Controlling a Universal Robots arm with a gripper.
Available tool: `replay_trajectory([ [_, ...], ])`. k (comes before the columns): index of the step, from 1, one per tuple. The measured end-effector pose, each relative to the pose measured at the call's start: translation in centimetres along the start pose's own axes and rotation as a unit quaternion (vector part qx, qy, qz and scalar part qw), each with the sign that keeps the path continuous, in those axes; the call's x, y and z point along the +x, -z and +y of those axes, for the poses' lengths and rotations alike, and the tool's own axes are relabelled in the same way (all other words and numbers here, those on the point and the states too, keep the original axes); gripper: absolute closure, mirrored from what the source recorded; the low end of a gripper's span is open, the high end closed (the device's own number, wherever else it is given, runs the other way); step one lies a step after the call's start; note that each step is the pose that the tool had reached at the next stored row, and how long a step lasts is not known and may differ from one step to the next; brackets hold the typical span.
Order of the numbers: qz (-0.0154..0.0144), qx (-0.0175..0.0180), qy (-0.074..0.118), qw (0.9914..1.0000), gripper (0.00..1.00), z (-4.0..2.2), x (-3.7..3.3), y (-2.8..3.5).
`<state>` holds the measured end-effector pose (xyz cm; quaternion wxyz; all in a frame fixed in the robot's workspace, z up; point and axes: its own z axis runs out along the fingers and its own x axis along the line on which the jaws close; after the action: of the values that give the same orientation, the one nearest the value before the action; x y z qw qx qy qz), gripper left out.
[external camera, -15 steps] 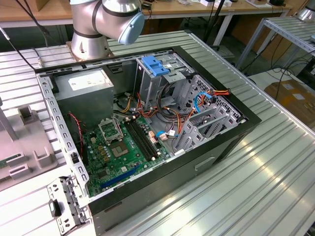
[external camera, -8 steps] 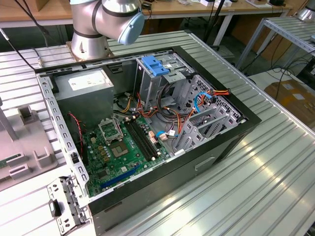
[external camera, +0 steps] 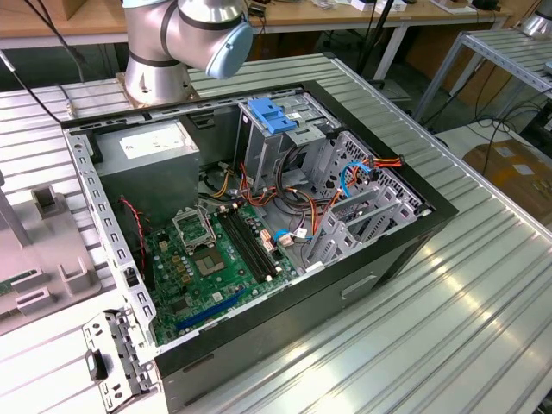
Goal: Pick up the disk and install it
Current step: 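Reach for the disk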
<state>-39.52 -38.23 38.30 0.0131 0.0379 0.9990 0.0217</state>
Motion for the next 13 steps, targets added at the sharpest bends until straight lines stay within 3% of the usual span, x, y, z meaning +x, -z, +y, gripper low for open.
replay_trajectory([
  [13, 0.0, 0.0, 0.0, 1.0, 0.89, 0.91, 0.95, -0.33],
])
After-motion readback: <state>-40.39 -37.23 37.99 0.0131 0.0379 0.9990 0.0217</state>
